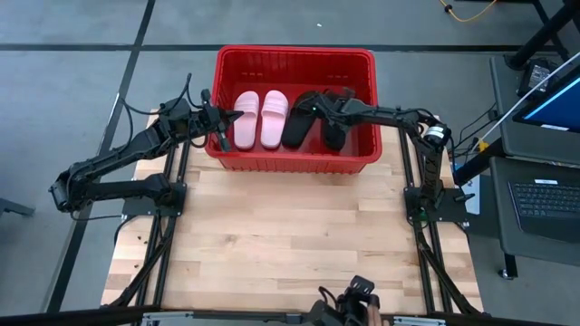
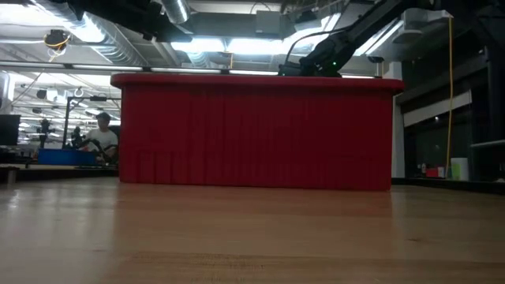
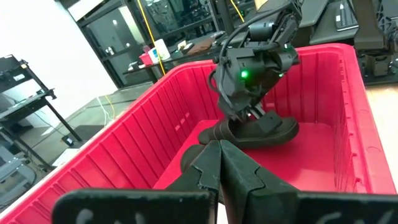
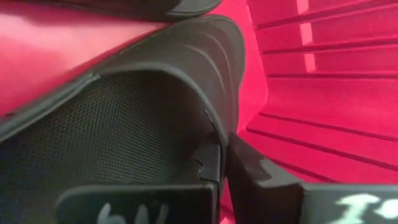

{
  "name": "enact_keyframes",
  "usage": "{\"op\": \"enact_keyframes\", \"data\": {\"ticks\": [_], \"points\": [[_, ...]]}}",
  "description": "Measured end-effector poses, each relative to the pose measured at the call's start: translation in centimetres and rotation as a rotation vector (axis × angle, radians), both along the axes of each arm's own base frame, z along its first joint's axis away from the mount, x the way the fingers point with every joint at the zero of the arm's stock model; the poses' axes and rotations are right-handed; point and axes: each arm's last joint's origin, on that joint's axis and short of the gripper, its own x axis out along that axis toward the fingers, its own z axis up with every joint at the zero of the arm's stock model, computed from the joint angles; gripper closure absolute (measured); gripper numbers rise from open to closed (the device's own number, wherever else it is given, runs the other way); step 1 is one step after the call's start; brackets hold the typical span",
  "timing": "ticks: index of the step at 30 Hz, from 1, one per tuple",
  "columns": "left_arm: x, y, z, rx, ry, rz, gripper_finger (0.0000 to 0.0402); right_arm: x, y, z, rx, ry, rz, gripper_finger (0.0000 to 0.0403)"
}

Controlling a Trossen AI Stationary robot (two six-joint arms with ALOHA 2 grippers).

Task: Pick and place slides into bin
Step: Put the black slide into the red bin

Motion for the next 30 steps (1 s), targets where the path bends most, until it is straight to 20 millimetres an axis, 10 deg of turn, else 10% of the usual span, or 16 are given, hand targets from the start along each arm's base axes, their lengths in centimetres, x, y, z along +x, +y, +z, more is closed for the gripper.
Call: {"op": "enact_keyframes", "data": {"ticks": [30], "points": [[0.0, 0.0, 0.0, -0.001, -0.001, -0.015, 0.04, 0.2, 1.3, -0.3, 0.07, 0.01, 0.019, 0.0286]]}}
